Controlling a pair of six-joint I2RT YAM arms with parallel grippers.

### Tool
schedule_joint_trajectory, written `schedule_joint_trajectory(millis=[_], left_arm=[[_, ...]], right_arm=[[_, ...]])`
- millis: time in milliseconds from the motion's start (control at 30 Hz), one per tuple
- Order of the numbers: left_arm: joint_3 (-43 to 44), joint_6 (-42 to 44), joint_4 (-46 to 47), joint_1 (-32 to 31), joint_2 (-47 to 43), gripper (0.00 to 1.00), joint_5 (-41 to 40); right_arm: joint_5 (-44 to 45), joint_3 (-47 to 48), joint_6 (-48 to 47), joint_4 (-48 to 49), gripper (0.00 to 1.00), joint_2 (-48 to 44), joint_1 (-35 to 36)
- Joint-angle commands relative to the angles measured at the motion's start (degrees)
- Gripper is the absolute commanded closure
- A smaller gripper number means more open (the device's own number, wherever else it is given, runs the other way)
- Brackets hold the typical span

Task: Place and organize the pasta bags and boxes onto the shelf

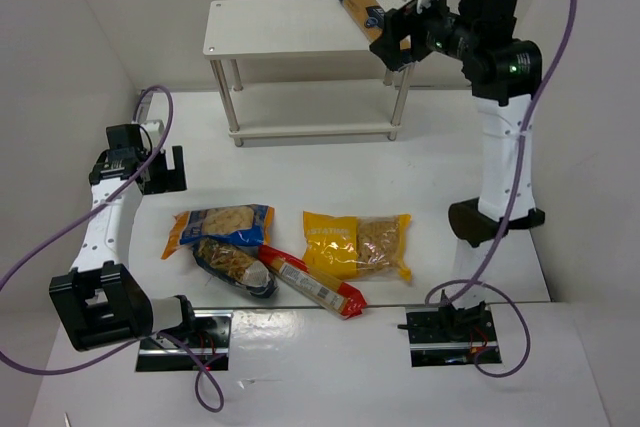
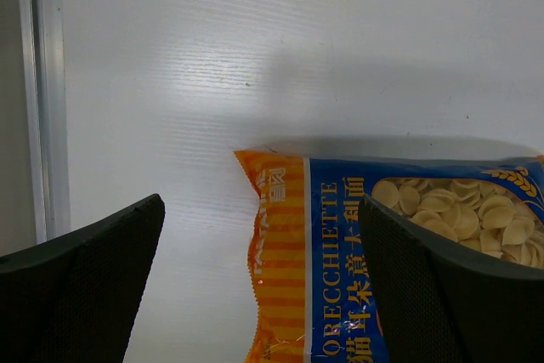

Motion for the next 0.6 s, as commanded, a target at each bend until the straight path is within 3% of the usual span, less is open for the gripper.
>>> schedule_joint_trajectory(millis=[0,67,100,133,200,367,467,567], left_arm=[[-0.4,0.4,0.2,0.3,-1.8,0.00,0.8],[-0.4,0.4,0.2,0.3,-2.5,0.00,1.4],[-0.4,0.4,0.2,0.3,-2.5,0.00,1.4],[-0.4,0.4,0.2,0.3,-3.1,0.00,1.4],[-0.4,0.4,0.2,0.3,-3.1,0.00,1.4],[-0.4,0.4,0.2,0.3,-1.3,0.00,0.9],[0.2,-0.2,0.2,0.3,0.0,0.00,-0.2],[0.2,-0.2,0.2,0.3,0.5,0.00,-0.2]], right_arm=[[-5.8,-11.1,-0.8,-5.1,0.06,-6.1,0.4],[-6.5,-24.9,0.9,3.0,0.06,-16.0,0.4],[-4.7,-46.9,2.9,10.7,0.03,-21.9,0.4],[-2.7,-57.0,4.9,26.4,0.01,-34.4,0.9],[1.7,-75.6,4.9,33.1,0.01,-42.6,1.4],[7.6,-98.7,4.3,36.1,0.01,-53.7,-2.5],[17.2,-107.9,4.9,37.8,0.01,-55.8,-2.5],[25.4,-110.2,6.4,36.6,0.01,-54.8,-3.1]])
